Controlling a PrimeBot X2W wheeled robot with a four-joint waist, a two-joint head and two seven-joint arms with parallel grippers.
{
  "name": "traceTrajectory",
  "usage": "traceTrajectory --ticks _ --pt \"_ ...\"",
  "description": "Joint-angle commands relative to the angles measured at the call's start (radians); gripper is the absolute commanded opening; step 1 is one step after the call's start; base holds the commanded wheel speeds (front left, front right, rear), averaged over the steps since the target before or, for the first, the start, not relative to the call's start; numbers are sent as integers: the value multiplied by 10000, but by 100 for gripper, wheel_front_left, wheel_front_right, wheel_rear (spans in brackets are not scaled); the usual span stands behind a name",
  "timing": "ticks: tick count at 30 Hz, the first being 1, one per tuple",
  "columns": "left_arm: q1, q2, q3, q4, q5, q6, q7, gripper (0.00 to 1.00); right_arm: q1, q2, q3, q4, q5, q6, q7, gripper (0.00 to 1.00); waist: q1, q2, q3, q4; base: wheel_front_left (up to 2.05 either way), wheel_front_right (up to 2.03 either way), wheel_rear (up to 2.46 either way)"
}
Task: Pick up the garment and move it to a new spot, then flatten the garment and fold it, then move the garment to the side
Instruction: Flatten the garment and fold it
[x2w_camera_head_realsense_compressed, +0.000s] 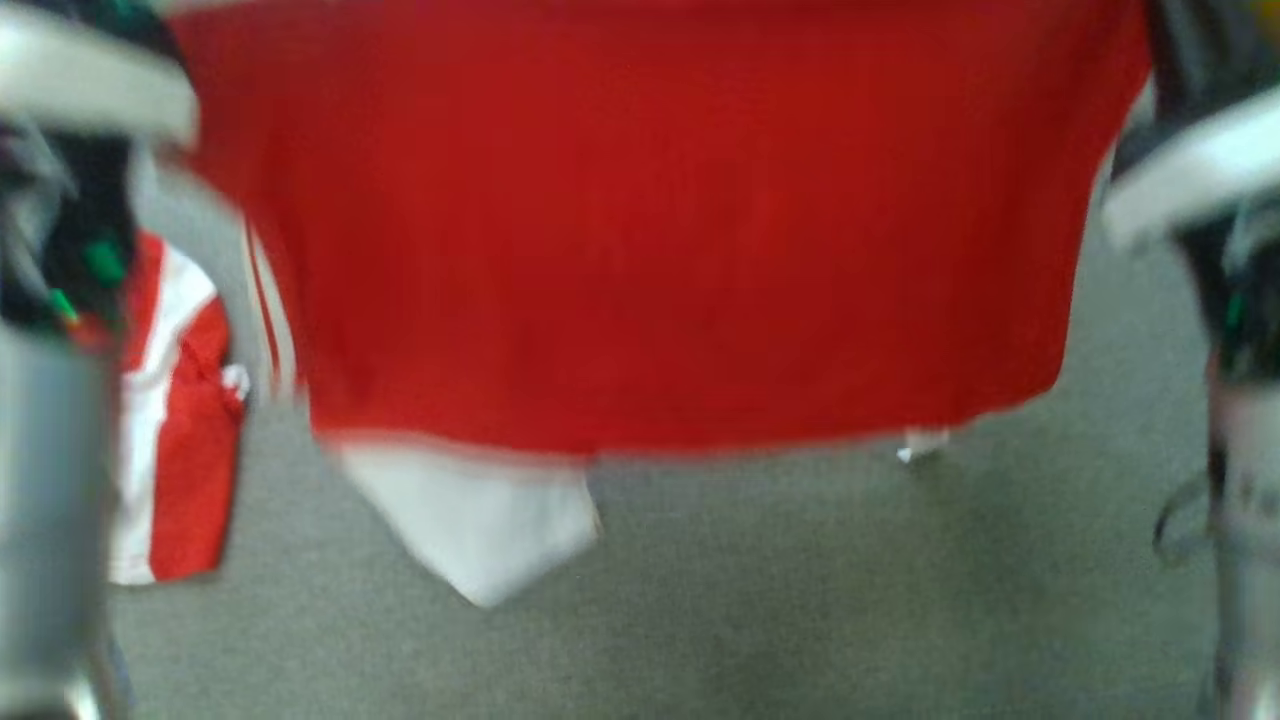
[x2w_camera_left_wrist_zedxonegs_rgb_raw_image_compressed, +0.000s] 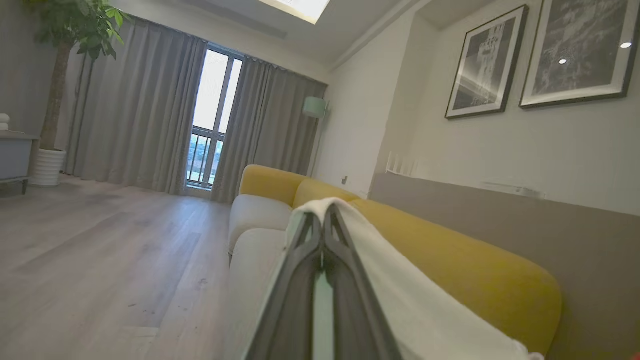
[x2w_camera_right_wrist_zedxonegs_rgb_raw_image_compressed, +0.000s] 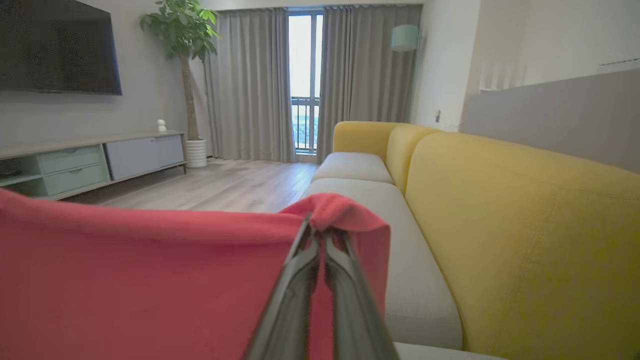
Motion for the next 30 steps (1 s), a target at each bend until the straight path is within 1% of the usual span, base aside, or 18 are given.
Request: traceTrajectory --ticks 1,3,5,9,11,13,15,19,22,24,27,30 --pt "-1532 618 318 214 232 -193 34 0 -1493 -108 230 149 -23 69 33 0 -1 0 1468 -92 0 0 0" --pt "-2869 804 173 1296 521 -528 -140 0 -2889 -383 419 1184 -225 69 -123 0 -1 0 2213 -60 0 0 0" --pt "-4257 875 83 2466 752 -840 -472 0 -4395 -431 582 2358 -334 69 -475 0 -1 0 2746 -39 0 0 0" --pt "-6819 965 20 4484 1316 -1116 -1543 0 -7240 -466 721 4625 -934 69 -1904 0 -1 0 3394 77 0 0 0" --pt "-7672 788 -5 5414 1375 -1223 -2107 0 -8231 -301 342 5751 -1107 69 -2659 0 -1 0 3489 244 0 0 0" --pt "-8198 686 -145 6205 1495 -1360 -2628 0 -8864 -196 234 6706 -1239 69 -3254 0 -1 0 3496 402 0 0 0" --pt "-8465 616 -335 6880 1574 -1494 -3033 0 -9190 -160 339 7521 -1357 69 -3715 0 -1 0 3509 518 0 0 0" --pt "-8333 408 -833 7853 1456 -1694 -3480 0 -9079 -227 786 8839 -1451 69 -4301 0 -1 0 3552 732 0 0 0" --pt "-7639 295 -1377 8332 1360 -1744 -3806 0 -8456 -348 1327 9756 -1419 69 -4452 0 -1 0 3404 857 0 0 0" --pt "-7015 286 -1891 8391 1190 -1751 -3936 0 -7940 -472 1841 10303 -1321 69 -4384 0 -1 0 3265 926 0 0 0" --pt "-5724 637 -2820 8242 981 -1754 -4207 0 -7099 -582 2622 10944 -891 69 -4223 0 -1 0 2883 917 0 0 0" --pt "-4132 1130 -3637 7757 307 -1756 -4209 0 -6290 -761 3285 11279 -211 69 -4028 0 -1 0 2460 922 0 0 0"
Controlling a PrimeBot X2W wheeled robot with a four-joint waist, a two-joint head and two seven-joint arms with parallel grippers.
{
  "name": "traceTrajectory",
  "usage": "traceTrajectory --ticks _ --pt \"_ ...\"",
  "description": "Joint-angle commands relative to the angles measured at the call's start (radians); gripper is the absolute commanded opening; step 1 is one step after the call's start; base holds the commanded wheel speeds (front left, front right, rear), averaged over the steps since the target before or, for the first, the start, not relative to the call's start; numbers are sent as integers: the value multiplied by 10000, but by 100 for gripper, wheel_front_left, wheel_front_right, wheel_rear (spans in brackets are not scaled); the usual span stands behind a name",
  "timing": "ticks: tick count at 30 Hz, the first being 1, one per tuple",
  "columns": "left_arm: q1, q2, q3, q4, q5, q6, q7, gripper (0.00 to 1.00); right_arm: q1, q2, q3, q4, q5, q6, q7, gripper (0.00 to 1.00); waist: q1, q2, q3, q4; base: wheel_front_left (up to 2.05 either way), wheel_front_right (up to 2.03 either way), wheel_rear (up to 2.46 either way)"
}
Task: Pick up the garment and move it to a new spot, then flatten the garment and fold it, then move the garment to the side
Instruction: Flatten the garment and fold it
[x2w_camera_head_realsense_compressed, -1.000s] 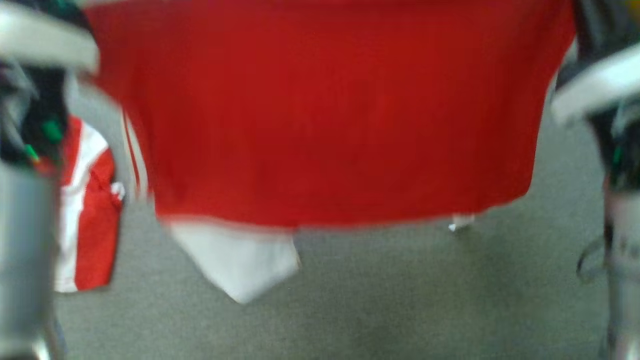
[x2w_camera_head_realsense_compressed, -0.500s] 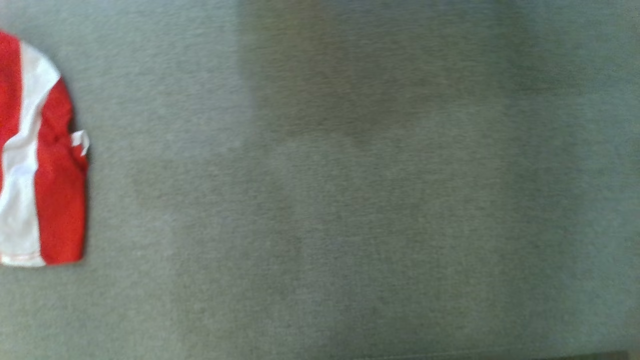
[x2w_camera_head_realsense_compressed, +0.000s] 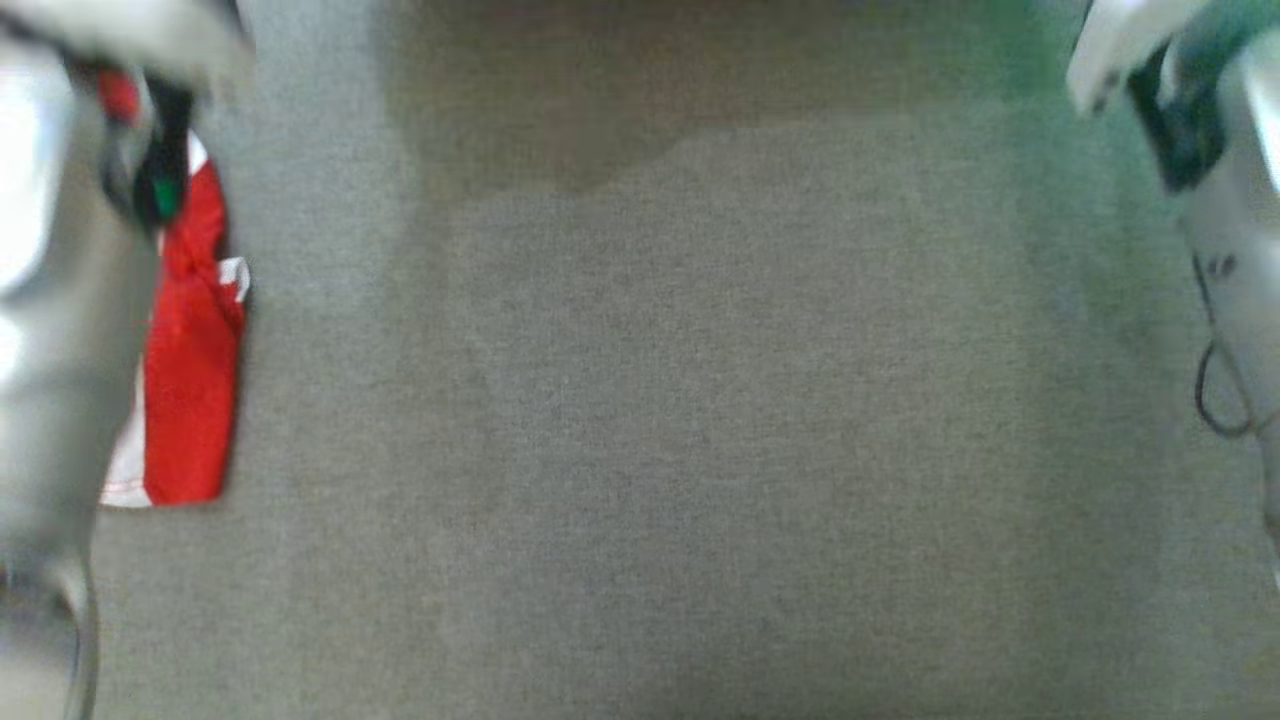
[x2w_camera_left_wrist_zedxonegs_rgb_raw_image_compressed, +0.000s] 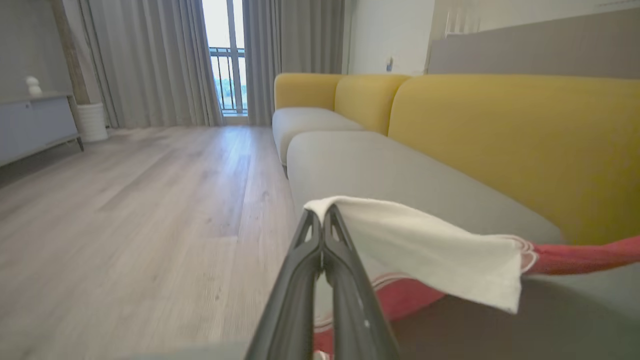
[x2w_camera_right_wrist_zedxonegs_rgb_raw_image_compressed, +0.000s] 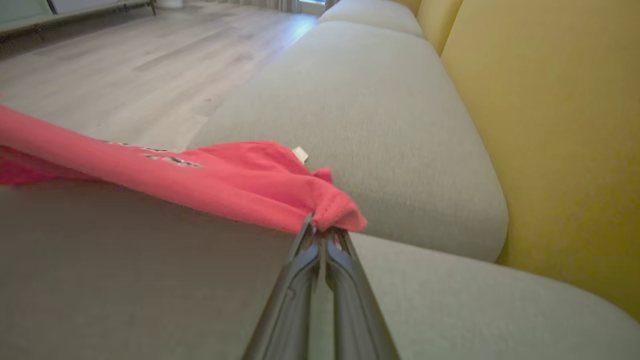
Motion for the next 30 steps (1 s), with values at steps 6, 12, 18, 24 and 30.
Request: traceTrajectory --ticks 6,12,18,24,30 --pt "2547 1850 -963 -1440 -1154 19 111 0 1561 -797 1934 -571 1595 67 962 0 2 0 -1246 159 0 0 0" --pt "4205 2528 -1737 -2408 -1735 19 501 0 2873 -1842 3557 -1691 2901 67 1882 0 2 0 -1978 253 0 0 0" --pt "5523 3215 -2247 -3622 -2152 19 1098 0 3935 -3361 4920 -2990 4031 67 2358 0 2 0 -2576 375 0 0 0" --pt "6441 3803 -2549 -4819 -2404 163 1800 0 4696 -4168 5631 -3708 4792 67 2512 0 2 0 -3074 463 0 0 0" --pt "7290 4410 -2747 -5934 -2759 401 2440 0 5341 -4455 6069 -4311 5616 67 2806 0 2 0 -3588 460 0 0 0"
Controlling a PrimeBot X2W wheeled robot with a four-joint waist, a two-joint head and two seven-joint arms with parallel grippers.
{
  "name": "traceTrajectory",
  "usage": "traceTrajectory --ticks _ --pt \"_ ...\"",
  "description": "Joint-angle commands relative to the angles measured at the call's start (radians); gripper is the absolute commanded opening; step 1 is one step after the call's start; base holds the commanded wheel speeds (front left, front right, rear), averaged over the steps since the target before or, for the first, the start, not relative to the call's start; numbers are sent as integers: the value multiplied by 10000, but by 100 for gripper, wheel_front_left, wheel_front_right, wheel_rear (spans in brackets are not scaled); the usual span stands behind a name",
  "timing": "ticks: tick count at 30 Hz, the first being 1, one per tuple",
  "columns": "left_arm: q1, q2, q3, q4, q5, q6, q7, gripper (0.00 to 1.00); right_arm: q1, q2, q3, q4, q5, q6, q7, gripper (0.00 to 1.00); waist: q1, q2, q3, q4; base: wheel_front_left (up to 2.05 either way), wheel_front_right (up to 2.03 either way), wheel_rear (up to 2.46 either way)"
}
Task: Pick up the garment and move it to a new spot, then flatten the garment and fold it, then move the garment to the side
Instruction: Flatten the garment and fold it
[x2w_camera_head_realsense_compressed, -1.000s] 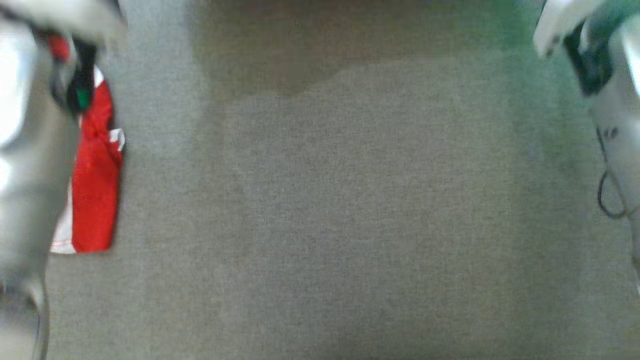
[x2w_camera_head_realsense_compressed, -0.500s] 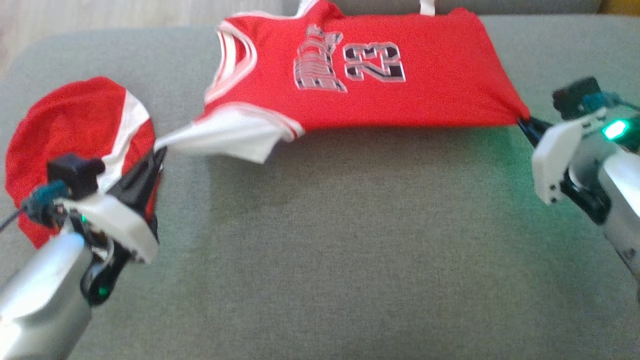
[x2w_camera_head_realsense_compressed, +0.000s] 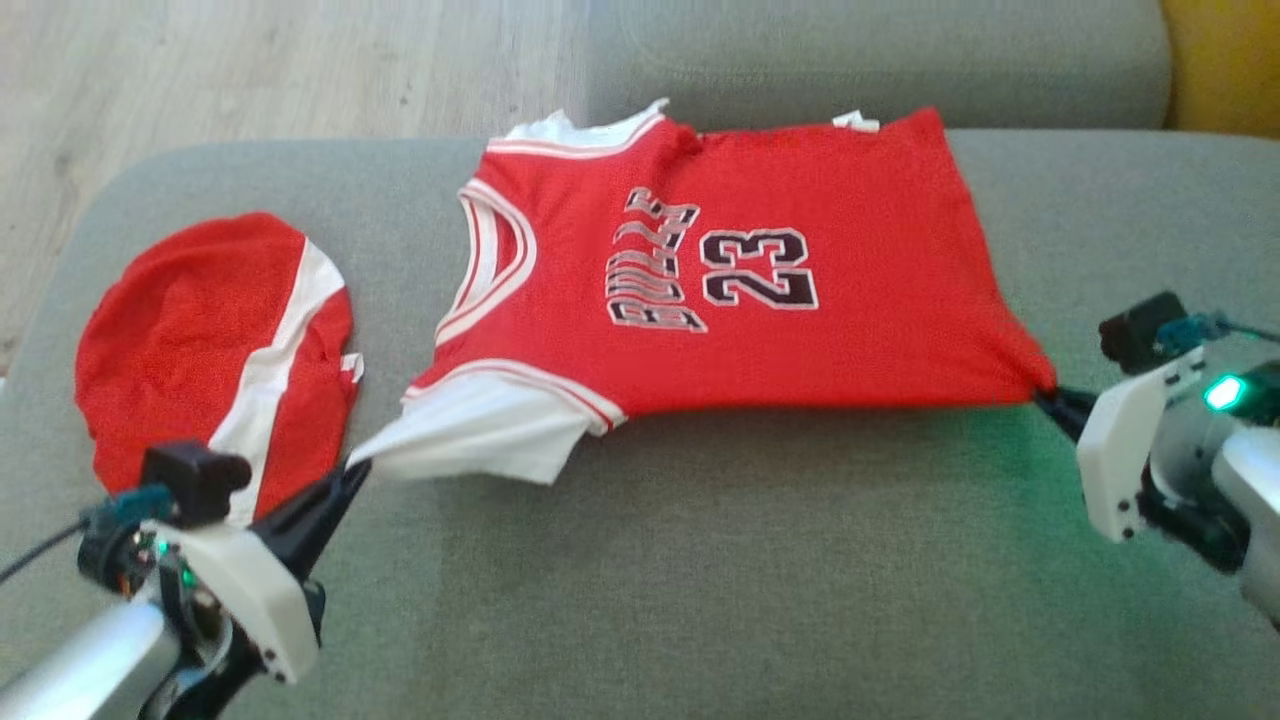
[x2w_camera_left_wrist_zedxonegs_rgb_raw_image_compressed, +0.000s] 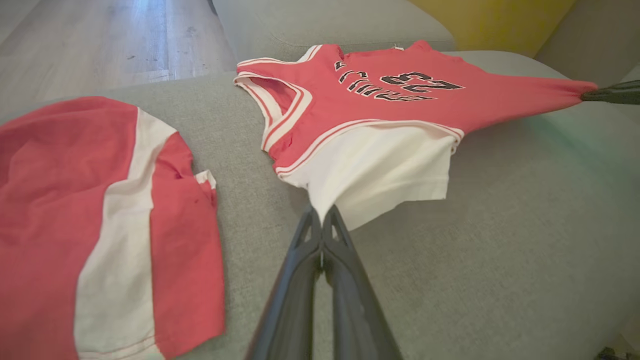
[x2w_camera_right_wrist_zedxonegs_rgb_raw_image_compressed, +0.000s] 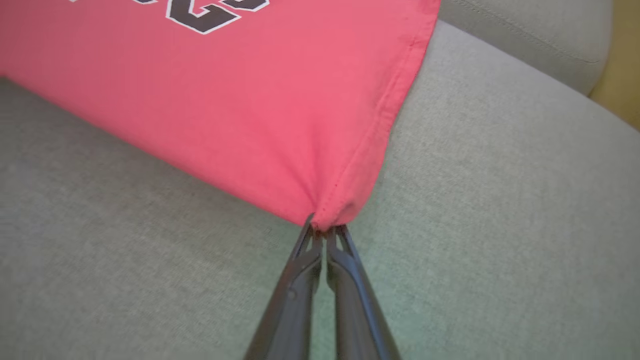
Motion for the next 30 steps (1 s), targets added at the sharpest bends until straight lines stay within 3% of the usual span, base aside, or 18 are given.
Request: traceTrajectory --ticks 1,10,16,24,30 --pt "-209 684 455 -414 -86 181 54 0 171 -480 46 -282 256 65 125 0 1 -1 -217 -11 0 0 0" --pt "941 1322 298 -2019 -406 963 431 0 1219 -1436 645 -2038 1952 65 2016 0 1 -1 -899 -134 0 0 0" --pt "1236 1512 289 -2576 -514 1232 509 0 1513 -1992 512 -3160 2349 65 2644 0 1 -1 -919 -211 0 0 0" --pt "711 1379 463 -2585 -292 1376 472 0 1182 -1853 -112 -3256 1975 65 2600 0 1 -1 -595 -271 0 0 0" --pt "-330 1044 521 -2101 19 1201 739 0 576 -1526 -635 -2957 1412 65 2645 0 1 -1 77 -298 0 0 0"
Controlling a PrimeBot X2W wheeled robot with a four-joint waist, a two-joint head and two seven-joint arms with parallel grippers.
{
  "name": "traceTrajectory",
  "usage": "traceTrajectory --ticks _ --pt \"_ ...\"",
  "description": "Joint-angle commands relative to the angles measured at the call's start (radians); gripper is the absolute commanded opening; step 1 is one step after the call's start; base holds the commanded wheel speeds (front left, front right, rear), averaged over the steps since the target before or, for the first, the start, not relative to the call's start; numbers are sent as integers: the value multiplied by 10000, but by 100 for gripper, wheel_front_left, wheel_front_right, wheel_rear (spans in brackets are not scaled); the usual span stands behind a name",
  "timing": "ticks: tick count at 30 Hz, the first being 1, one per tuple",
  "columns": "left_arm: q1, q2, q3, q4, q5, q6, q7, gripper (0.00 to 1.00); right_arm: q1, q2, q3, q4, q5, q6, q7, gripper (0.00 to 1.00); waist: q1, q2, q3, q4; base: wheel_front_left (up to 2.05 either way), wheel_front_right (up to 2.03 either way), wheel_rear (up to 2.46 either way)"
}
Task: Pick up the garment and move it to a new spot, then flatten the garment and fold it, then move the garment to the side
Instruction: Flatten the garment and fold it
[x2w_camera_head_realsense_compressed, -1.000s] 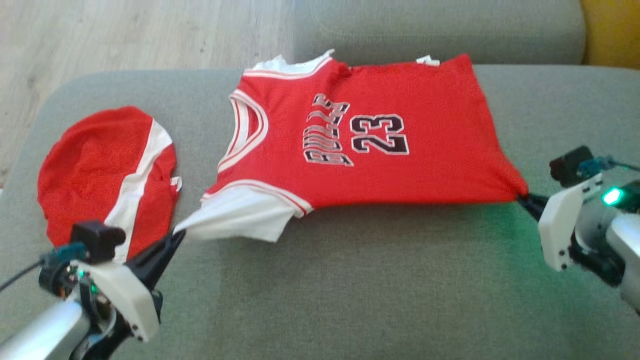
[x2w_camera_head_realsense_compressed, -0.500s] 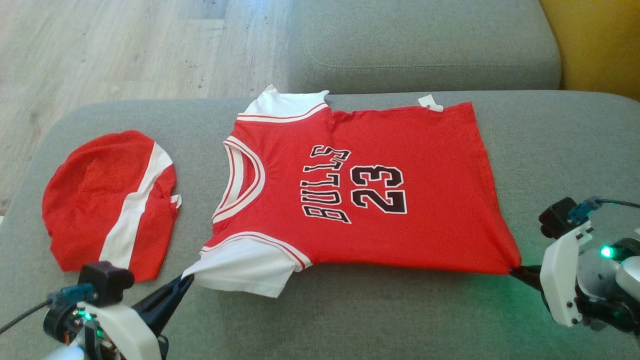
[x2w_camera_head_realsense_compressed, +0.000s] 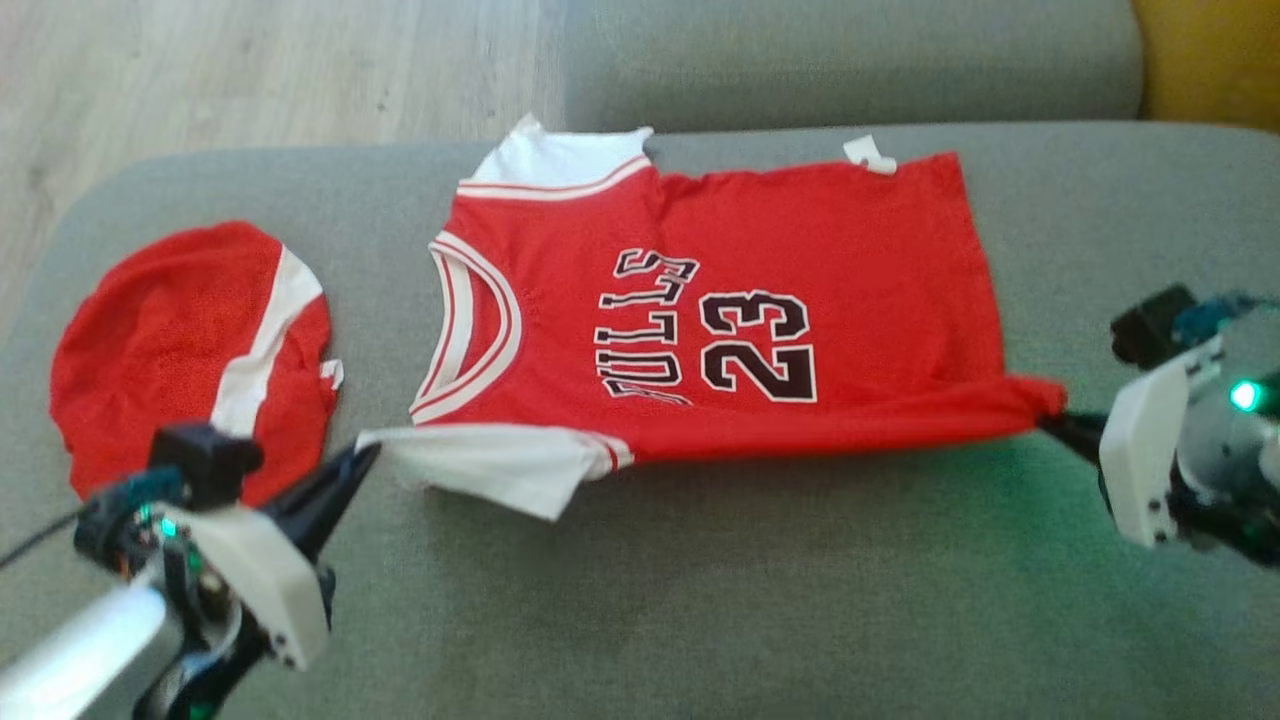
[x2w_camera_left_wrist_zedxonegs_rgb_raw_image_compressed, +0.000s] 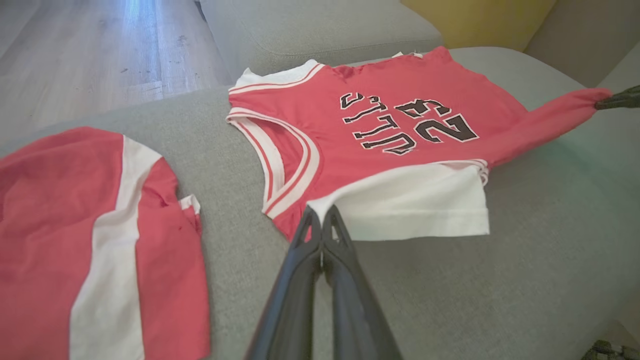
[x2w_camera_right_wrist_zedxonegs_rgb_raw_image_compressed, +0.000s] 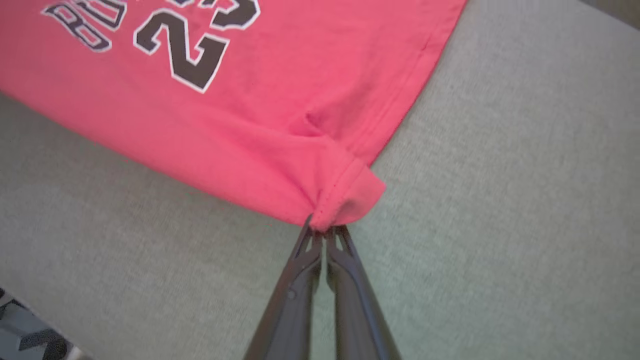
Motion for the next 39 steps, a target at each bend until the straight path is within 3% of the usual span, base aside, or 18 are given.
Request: traceTrajectory --ticks 1,6,17,23,24,25,34,36,39 --pt "-875 274 619 -1 161 -41 23 0 -321 -85 -283 -14 -126 65 1 0 -1 -1 316 -31 0 0 0" --pt "-1965 -18 530 794 752 -201 282 0 -796 322 -557 391 -469 65 172 0 -1 -1 823 -67 0 0 0" --pt "-4673 -889 -240 3052 1943 -1205 1159 0 -1620 947 -773 1058 -944 65 352 0 -1 -1 1878 -159 0 0 0" --pt "-5898 -1405 -606 4354 2462 -1400 923 0 -2127 1366 -850 1437 -1245 65 -107 0 -1 -1 2313 -314 0 0 0" --pt "-6087 -1514 -611 4558 2555 -1406 772 60 -2266 1417 -902 1517 -1415 65 -386 73 -1 -1 2377 -325 0 0 0" --pt "-6247 -1638 -597 4795 2637 -1387 625 100 -2378 1484 -952 1642 -1557 65 -615 100 -1 -1 2419 -332 0 0 0" --pt "-6697 -2612 211 6042 2396 -890 -1448 100 -2953 2419 -2358 2916 -2330 65 -3517 100 -1 -1 2391 -386 0 0 0" --pt "-6509 -2844 869 6155 1955 -561 -2583 100 -2885 2773 -3025 3300 -2716 65 -4807 100 -1 -1 2164 -372 0 0 0" --pt "-6243 -3002 1212 6097 1761 -307 -3350 100 -2702 2958 -3429 3440 -2996 65 -5550 100 -1 -1 1951 -339 0 0 0"
